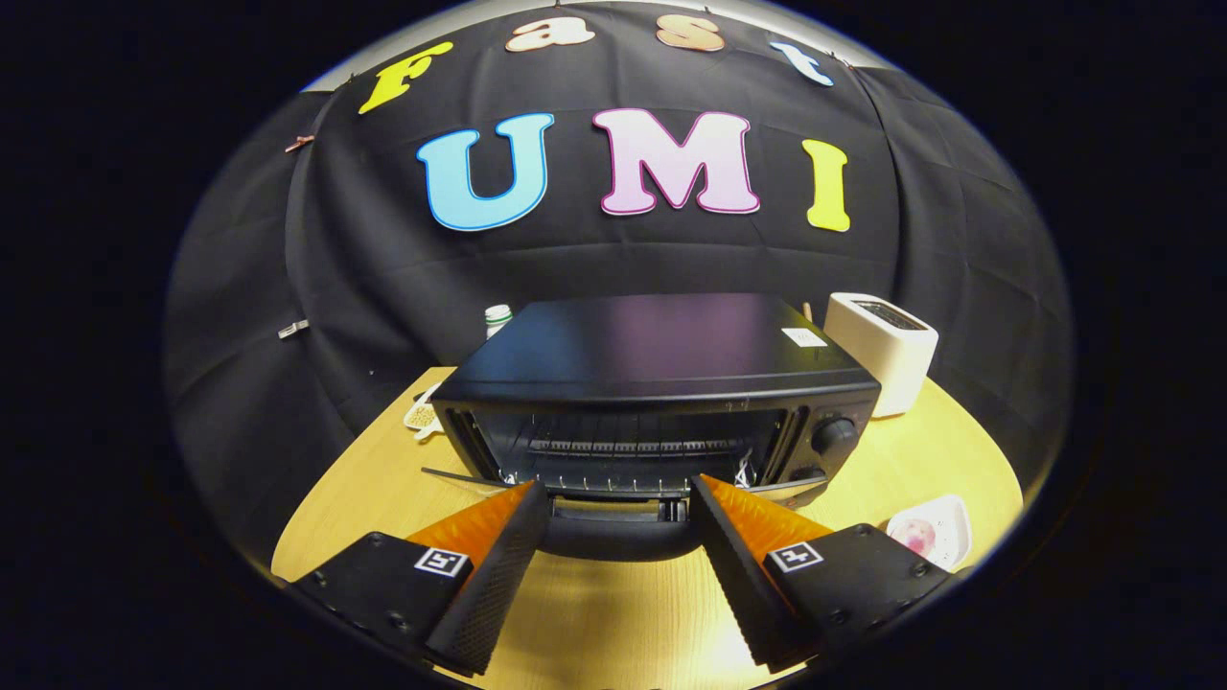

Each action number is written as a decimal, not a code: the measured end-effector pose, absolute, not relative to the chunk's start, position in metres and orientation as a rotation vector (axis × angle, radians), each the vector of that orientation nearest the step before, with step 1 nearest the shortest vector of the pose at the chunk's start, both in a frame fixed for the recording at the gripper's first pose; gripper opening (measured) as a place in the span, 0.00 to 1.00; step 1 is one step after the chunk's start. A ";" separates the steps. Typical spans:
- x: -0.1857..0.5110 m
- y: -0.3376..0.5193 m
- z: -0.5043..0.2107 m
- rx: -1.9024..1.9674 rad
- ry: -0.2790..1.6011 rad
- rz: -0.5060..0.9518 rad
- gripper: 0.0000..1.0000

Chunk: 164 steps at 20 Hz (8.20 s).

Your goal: Open the toaster oven, put the food inside, and close the toaster oven door.

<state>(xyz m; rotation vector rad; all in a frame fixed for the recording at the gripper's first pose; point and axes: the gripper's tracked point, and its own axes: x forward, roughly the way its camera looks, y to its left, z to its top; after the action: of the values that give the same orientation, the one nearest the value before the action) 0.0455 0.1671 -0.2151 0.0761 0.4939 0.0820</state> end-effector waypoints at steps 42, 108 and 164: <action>-0.058 -0.248 -0.300 0.056 0.931 -0.123 0.99; -0.089 -0.037 -0.234 0.959 0.991 0.096 0.06; -0.002 0.109 -0.256 0.613 0.783 0.143 0.98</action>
<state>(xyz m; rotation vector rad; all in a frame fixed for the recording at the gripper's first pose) -0.0019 0.1093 -0.2556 0.6126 0.7827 0.1431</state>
